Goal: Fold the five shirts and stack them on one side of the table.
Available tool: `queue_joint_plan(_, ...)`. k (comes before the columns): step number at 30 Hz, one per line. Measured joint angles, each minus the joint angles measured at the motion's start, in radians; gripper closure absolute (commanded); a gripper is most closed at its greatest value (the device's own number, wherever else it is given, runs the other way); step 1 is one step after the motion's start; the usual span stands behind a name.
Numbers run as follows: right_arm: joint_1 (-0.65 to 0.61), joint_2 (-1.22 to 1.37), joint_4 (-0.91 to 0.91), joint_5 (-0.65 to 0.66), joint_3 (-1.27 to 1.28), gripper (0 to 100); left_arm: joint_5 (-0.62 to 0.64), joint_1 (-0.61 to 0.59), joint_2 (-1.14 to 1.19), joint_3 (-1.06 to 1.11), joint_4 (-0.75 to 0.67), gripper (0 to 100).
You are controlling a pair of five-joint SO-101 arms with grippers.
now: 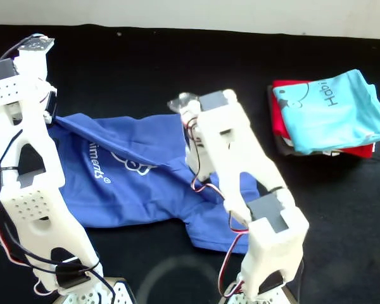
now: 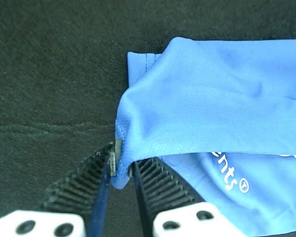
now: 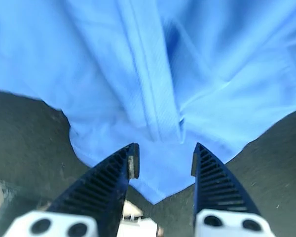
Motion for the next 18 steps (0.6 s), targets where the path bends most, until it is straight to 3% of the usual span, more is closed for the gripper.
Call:
queue_joint_plan(9, 0.002, -0.002, -0.133, 0.0, 0.178, 82.6, 0.0, 0.0, 0.0, 0.0, -0.026, 99)
queue_joint_plan(14, 0.002, -0.002, -0.198, 0.0, 0.192, 90.6, 0.0, 0.0, 0.0, 0.0, -0.026, 99)
queue_joint_plan(18, 0.002, -0.002, -0.219, 0.0, 0.192, 91.4, 0.0, 0.0, 0.0, 0.0, -0.026, 99)
